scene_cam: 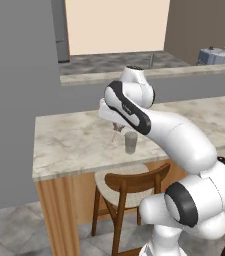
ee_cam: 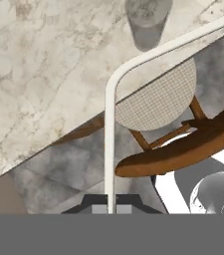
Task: Take a straw from the drawer in front and place it inside the glass cup on the dining counter.
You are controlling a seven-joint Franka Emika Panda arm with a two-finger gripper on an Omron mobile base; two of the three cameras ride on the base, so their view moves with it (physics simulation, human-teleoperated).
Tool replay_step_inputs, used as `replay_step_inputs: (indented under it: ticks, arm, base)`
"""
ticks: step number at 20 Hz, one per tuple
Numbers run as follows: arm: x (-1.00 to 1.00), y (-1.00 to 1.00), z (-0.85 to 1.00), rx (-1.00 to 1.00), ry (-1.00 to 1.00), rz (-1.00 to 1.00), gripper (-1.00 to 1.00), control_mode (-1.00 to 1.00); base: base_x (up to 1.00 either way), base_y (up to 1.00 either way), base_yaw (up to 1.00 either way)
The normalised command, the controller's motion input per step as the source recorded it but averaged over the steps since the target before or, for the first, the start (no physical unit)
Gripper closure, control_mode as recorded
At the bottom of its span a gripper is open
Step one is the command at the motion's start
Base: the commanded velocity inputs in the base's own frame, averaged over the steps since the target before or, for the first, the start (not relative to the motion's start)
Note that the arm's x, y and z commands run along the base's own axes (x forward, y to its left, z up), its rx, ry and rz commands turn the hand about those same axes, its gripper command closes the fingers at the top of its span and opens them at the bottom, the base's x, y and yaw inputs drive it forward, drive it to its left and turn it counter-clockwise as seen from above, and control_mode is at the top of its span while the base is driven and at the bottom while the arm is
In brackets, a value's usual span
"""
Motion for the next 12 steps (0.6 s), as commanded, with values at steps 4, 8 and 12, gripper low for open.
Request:
replay_step_inputs:
  ticks: [4,8,12]
  arm:
    - [0.35,-0.18,0.01,0.0,-0.23,0.1,1.0,-1.0]
    - [0.03,-0.25,0.0,0.0,-0.31,0.23,1.0,-1.0]
    - [-0.08,-0.23,0.0,0.0,-0.34,0.29,1.0,-1.0]
  base:
    - [0.0,0.0,0.0]
    - [0.0,0.0,0.0]
    - [0.0,0.0,0.0]
